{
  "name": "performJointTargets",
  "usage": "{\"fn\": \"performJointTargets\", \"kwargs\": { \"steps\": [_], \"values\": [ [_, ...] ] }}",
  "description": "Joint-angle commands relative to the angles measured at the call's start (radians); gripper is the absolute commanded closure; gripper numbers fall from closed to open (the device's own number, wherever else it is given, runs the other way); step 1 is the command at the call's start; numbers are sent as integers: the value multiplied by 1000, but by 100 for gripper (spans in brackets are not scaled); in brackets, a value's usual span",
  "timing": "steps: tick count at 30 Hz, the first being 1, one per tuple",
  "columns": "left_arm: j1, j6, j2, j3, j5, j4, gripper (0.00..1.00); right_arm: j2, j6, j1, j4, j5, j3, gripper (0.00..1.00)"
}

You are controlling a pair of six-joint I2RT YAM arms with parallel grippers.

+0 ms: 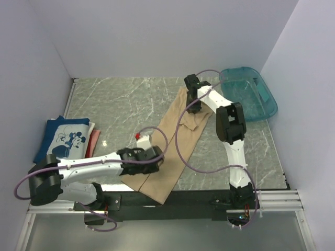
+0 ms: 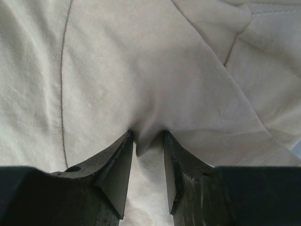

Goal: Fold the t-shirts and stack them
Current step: Fold the tshirt

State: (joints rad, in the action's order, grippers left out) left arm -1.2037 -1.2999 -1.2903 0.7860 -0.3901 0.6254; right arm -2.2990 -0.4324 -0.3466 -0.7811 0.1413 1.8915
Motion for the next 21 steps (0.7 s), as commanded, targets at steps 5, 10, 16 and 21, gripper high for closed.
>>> {"fn": "performJointTargets", "kwargs": {
  "steps": [5, 10, 16, 21],
  "values": [
    [321, 175, 60, 24, 156, -203, 64, -197, 118, -43, -86, -86, 339, 60],
    [487, 240, -81, 102, 256, -283, 62, -195, 178, -46, 48, -244, 408, 53],
    [529, 338, -242, 148, 339, -302, 67, -131, 158, -48, 106, -241, 437, 48],
    [492, 375, -230, 55, 396, -368, 71, 5, 118, -38, 103, -143, 313, 48]
  ]
}}
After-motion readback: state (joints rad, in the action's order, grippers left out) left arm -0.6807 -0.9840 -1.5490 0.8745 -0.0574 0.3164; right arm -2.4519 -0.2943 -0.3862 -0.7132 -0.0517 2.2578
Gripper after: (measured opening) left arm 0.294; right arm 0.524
